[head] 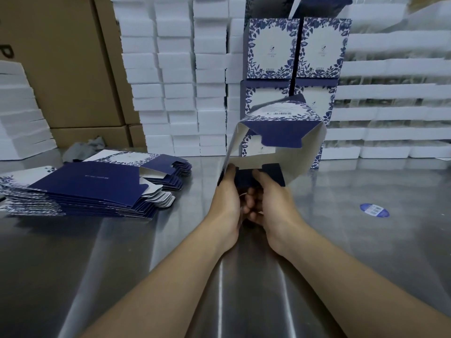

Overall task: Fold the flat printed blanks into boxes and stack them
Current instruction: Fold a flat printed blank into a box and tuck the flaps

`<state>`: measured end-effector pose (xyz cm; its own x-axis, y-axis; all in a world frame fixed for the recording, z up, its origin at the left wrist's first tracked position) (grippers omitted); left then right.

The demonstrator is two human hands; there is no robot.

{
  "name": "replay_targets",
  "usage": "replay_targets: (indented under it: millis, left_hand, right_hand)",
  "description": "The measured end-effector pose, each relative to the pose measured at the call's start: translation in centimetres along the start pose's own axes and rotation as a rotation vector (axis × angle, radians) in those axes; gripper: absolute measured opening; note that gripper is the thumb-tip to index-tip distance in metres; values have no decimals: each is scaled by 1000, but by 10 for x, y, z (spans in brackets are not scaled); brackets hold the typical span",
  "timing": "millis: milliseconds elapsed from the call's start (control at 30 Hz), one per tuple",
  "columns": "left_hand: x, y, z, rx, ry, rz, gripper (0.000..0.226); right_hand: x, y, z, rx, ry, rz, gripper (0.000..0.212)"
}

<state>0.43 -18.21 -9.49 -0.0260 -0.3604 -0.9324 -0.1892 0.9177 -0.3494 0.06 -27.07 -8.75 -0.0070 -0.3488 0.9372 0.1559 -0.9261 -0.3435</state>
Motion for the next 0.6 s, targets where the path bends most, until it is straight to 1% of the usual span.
replay_targets:
  millis: [33,133,167,267,333,433,467,533,600]
  left_hand:
    - [0,0,0,-10,9,12,64]
    - [1,2,2,-16,15,-7,74]
    - [1,2,2,-11,11,-29,73]
    - [1,2,3,-2,8,-54,62]
    - [1,1,3,23,16,-40,67]
    - [0,2,5,64,-12,-65,81]
    - [0,3,5,68,-29,-83,83]
    - [-1,4,4,53,-46,-125,80]
    - [-1,6,3,25,-60,-163,73]
  right_hand:
    - [0,0,0,9,-7,-13,36]
    - [-1,-1,1,7,-2,-37,37]
    - [0,-1,1,2,3,-29,39]
    - [0,-2,3,-19,-1,40,45]
    - [0,-2,4,-50,7,43,45]
    - [-1,0,3,-86,7,31,42]
    - [-1,1,2,-90,11,19,41]
    - [1,3,1,-93,36,-14,39]
    - [3,5,-1,-114,105,-62,31]
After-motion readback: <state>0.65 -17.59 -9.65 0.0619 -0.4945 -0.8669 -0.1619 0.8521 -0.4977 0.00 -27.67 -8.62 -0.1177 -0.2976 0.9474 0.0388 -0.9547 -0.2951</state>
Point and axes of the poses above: each hand's wrist, its own z-axis towards the middle knuckle, its own y-axis out of the back of the hand, x = y × z, the point moved 2 cm from there along z, towards the middle knuckle, and after that the axes turned 5 degrees about z, right-handed, at the moved point
